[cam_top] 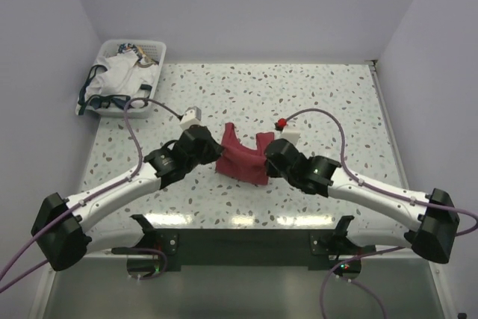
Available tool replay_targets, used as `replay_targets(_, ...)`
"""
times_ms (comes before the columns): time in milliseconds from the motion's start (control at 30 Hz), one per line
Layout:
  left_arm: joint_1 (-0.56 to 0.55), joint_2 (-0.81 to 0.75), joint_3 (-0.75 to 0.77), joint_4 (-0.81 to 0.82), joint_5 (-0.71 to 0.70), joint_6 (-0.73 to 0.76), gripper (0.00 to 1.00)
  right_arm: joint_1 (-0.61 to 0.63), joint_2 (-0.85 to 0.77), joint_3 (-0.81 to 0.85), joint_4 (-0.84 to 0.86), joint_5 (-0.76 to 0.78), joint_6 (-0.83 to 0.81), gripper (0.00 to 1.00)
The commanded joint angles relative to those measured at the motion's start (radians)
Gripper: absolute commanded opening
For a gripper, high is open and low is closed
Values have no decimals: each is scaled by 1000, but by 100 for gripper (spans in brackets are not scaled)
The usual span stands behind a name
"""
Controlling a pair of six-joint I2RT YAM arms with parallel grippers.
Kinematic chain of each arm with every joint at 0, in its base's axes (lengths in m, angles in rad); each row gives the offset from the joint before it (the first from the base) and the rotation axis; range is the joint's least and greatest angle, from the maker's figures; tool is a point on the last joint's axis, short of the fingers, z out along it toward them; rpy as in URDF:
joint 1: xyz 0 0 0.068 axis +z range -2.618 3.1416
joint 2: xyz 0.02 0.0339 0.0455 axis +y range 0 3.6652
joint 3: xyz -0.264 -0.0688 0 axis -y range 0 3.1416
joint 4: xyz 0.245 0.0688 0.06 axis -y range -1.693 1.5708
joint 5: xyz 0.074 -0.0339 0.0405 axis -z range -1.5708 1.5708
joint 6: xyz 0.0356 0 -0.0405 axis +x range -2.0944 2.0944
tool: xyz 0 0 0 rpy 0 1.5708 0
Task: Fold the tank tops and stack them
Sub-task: Fold the tank top
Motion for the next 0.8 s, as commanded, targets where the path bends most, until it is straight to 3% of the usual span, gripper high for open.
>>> replay_targets(0, 89, 85, 91, 158, 77, 92, 0, -108, 47, 78, 100, -101, -122, 0)
replay_targets(167, 206, 278, 217, 250, 185, 134, 0, -319, 223, 185, 161, -242, -206, 0)
replay_targets(333, 321, 588, 436, 371, 301, 184, 0, -515, 482, 297, 259, -392, -240, 0)
replay_targets(467, 376, 870, 678, 368, 404, 203, 0, -584, 683, 426, 315, -448, -265, 2)
replay_targets(533, 392, 992, 763, 402, 444, 200, 0, -601, 751, 510, 327, -468, -278, 9)
replay_targets(667, 415, 1075, 823, 449, 496, 192, 34, -621, 836, 609, 275, -439, -297, 48)
replay_targets(700, 421, 1067, 822, 456, 489, 200, 48, -626, 827, 612, 269, -422, -298, 52)
replay_targets(767, 430, 1029, 815, 474, 479, 221, 58, -630, 804, 606, 260, -380, -303, 60)
